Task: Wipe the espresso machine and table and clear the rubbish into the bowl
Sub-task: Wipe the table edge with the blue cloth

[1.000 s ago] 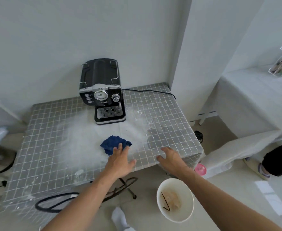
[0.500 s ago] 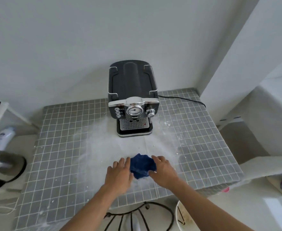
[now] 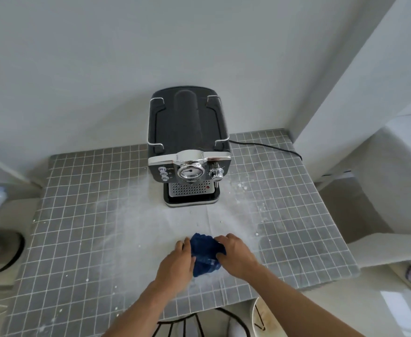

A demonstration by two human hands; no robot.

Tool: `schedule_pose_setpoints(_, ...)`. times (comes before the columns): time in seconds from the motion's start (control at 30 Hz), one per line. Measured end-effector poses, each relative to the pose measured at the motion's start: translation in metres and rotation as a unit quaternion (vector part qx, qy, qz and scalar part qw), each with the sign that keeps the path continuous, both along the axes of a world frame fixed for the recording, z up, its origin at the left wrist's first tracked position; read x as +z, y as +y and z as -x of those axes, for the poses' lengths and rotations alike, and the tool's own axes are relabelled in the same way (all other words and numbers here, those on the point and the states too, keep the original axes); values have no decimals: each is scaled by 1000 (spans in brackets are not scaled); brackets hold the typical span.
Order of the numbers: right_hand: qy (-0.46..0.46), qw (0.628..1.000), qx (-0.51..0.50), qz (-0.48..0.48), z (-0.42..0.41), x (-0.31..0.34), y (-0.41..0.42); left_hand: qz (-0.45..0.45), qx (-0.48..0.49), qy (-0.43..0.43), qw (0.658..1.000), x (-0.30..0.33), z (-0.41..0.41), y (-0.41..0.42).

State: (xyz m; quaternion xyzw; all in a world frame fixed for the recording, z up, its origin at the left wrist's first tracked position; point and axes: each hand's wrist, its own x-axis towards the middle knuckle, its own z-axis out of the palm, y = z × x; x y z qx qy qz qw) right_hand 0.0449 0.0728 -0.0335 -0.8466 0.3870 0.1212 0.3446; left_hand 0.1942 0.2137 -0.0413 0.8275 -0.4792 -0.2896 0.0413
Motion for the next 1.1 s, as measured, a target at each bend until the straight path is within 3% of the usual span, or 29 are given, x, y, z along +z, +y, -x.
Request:
schedule_pose_setpoints(0.3,-43,999,2,3,72,20,-52,56,14,16,998,18,67,-46)
schedule_pose_setpoints(0.8,-13,994,-86,72,252,55,-162,139,-50,51,988,21,231,-179)
schedule_pose_setpoints(0.97,-32,987,-152,27,270,58,-169,171,0,132,976,21,244,-187)
schedule_pose_setpoints(1.1,-65,982,-177,-6,256,55,-169,197,36,87,976,30,219,-180)
